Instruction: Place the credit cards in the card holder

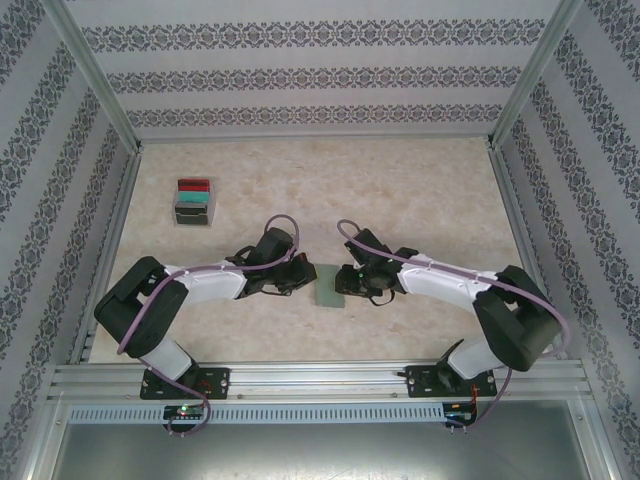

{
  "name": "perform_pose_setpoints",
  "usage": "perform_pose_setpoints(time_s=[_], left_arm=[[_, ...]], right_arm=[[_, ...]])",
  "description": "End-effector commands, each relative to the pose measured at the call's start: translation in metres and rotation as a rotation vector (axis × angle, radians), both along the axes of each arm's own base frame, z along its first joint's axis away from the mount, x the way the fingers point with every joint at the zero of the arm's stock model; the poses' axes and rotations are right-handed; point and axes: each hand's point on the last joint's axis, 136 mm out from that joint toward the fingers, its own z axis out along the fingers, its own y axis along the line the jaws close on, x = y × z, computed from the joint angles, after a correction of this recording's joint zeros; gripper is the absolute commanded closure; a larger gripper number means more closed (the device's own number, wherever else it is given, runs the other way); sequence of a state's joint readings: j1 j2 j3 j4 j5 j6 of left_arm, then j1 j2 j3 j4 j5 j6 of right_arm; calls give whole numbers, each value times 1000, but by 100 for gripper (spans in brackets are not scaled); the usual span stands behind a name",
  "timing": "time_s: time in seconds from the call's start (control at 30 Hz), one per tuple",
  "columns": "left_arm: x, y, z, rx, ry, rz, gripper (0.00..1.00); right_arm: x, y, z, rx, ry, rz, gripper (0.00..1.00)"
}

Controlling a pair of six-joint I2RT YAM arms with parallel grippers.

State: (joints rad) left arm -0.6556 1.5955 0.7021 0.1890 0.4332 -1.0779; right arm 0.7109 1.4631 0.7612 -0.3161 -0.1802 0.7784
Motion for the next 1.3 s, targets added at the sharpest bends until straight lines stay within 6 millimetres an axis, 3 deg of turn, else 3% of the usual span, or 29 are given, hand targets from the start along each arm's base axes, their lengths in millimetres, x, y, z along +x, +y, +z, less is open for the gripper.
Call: perform_pose_setpoints(time_s=[0.0, 0.17, 0.4, 0.5, 0.6, 0.67, 0.77, 0.87, 1.03, 1.17, 1.27], left_arm=[[4, -13, 25, -57, -83, -37, 100], [5, -15, 27, -60, -85, -42, 100], [4, -15, 26, -61, -77, -41, 100], [2, -15, 23, -83, -67, -27, 100], [-1, -13, 19, -65, -54, -35, 100], [-3, -8, 17, -36, -46, -24, 100], [-7, 8, 6, 51, -29, -2, 100], [-14, 20, -3, 90, -18, 7, 100], [-20, 30, -12, 121, -10, 15, 100], [-17, 29, -10, 121, -18, 13, 100], [-14, 23, -6, 97, -29, 0, 100]], right_arm=[[8, 8, 9, -12, -75, 28, 65], [14, 22, -1, -50, -60, 62, 59], [17, 26, -16, -123, -62, 113, 49], [14, 16, -30, -205, -50, 118, 50], [14, -9, -42, -362, -32, 85, 59], [14, -22, -40, -431, -42, 64, 70], [16, -27, -27, -413, -68, 32, 79], [20, -33, -17, -378, -88, -8, 82], [25, -46, -24, -331, -34, -43, 88], [22, -45, -25, -328, -11, -21, 84], [21, -17, -8, -231, -61, 59, 75]])
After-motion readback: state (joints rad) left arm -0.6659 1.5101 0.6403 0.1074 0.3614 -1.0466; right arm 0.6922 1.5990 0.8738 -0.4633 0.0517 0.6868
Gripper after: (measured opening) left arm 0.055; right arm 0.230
